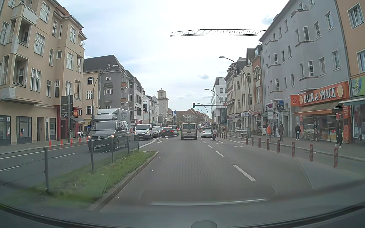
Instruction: Follow the waypoints while adhering to traffic rules and regulations
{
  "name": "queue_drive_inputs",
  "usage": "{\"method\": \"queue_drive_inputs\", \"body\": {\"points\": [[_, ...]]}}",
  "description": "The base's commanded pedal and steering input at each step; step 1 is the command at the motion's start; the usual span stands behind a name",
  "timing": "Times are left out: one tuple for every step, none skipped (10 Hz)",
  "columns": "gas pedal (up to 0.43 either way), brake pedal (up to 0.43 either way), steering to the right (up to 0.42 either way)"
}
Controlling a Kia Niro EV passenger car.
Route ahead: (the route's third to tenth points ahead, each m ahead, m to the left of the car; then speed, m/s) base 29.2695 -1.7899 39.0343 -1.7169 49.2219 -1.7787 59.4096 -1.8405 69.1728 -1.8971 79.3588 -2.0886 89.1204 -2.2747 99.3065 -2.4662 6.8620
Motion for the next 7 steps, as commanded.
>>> {"method": "queue_drive_inputs", "body": {"points": [[0.0,0.0,0.003],[0.0,0.0,0.002],[0.0,0.0,0.002],[0.0,0.0,0.002],[0.0,0.0,0.002],[0.0,0.0,0.002],[0.0,0.0,0.002]]}}
